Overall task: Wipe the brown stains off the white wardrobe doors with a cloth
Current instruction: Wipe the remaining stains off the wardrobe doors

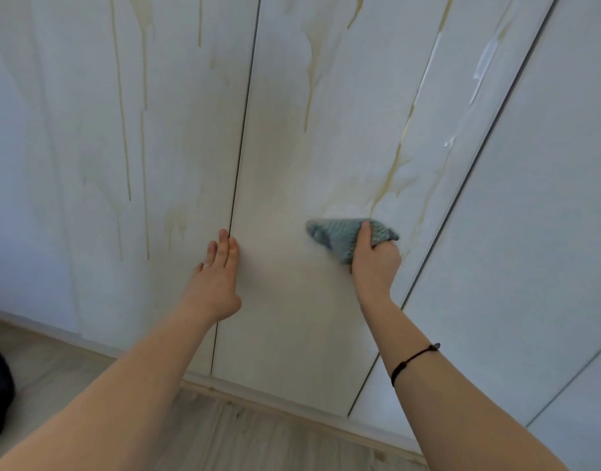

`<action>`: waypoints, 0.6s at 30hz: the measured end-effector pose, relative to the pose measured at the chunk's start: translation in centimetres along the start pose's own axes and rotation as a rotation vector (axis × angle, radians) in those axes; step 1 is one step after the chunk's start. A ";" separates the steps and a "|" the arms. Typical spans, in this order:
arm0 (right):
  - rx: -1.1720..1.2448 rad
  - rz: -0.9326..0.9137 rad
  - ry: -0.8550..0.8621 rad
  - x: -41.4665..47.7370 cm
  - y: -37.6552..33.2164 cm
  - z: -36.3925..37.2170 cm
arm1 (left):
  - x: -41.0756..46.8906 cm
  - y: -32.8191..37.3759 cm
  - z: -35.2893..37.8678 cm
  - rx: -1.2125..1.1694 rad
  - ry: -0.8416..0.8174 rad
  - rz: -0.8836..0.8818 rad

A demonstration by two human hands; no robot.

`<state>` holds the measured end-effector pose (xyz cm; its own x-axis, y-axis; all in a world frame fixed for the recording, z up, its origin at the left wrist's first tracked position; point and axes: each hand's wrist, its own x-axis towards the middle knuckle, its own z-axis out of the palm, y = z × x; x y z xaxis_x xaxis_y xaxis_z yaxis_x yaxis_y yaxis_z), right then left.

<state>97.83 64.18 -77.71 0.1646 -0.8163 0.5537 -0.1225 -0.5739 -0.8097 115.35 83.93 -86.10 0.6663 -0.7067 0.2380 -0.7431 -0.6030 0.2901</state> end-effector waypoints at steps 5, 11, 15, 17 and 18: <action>0.023 0.140 -0.503 -3.6 0.3 1.3 | 0.0 0.1 -0.1 -0.027 0.005 0.004; 1.044 0.358 -0.486 1.2 -5.7 2.3 | 0.0 -1.2 -0.3 -0.106 -0.016 0.046; 0.567 0.401 -0.635 -2.8 -1.0 2.7 | 0.2 -1.9 -0.8 -0.116 -0.020 0.073; 0.454 0.462 -0.717 -4.7 1.6 3.2 | 0.1 -2.0 -1.0 -0.138 -0.024 0.096; 0.394 0.517 -0.764 -5.5 2.8 3.1 | 0.0 -2.1 -1.2 -0.162 -0.027 0.096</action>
<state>99.58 67.25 -83.62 0.7838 -0.6193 -0.0458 -0.0464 0.0153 -0.9988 116.94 85.64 -85.64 0.5894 -0.7692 0.2469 -0.7820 -0.4667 0.4131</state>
